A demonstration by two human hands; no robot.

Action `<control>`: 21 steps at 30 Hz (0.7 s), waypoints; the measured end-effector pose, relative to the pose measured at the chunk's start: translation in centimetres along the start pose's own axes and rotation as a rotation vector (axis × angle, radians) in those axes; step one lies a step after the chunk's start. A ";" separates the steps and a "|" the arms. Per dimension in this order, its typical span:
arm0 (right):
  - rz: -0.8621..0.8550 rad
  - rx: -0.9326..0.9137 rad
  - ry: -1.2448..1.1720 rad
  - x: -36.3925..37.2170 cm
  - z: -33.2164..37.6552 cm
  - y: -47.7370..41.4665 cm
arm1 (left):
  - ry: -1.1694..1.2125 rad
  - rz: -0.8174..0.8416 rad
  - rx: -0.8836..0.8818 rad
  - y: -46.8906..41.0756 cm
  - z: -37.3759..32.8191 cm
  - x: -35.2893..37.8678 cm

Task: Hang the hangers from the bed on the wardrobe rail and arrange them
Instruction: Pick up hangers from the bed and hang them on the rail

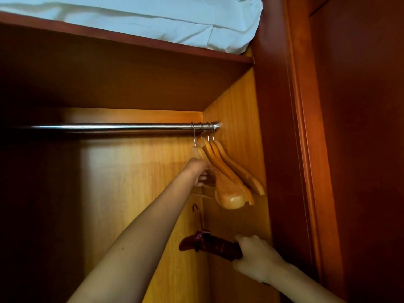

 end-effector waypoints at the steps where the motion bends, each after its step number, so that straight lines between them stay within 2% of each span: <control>1: -0.003 -0.011 -0.016 0.0 0.4 0.1 | -0.036 -0.025 0.009 0.2 0.2 -0.7; 6: -0.033 -0.064 -0.098 0.0 3.0 0.4 | -0.119 -0.117 0.012 1.5 1.3 -4.3; 12: -0.152 -0.117 -0.130 -0.1 6.8 0.5 | -0.206 -0.263 -0.044 3.3 3.5 -8.5; 21: -0.305 -0.243 -0.200 -3.2 12.0 -1.3 | -0.141 -0.445 -0.097 5.7 5.2 -13.3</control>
Point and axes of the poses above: each hand's wrist, its own y-axis away from the middle knuckle, its own x-axis out of the palm, z = x × y, the point moved 3 cm from there along -y, towards the middle knuckle, and after that the axes turned 7 degrees about -x, right-handed, at the moved point
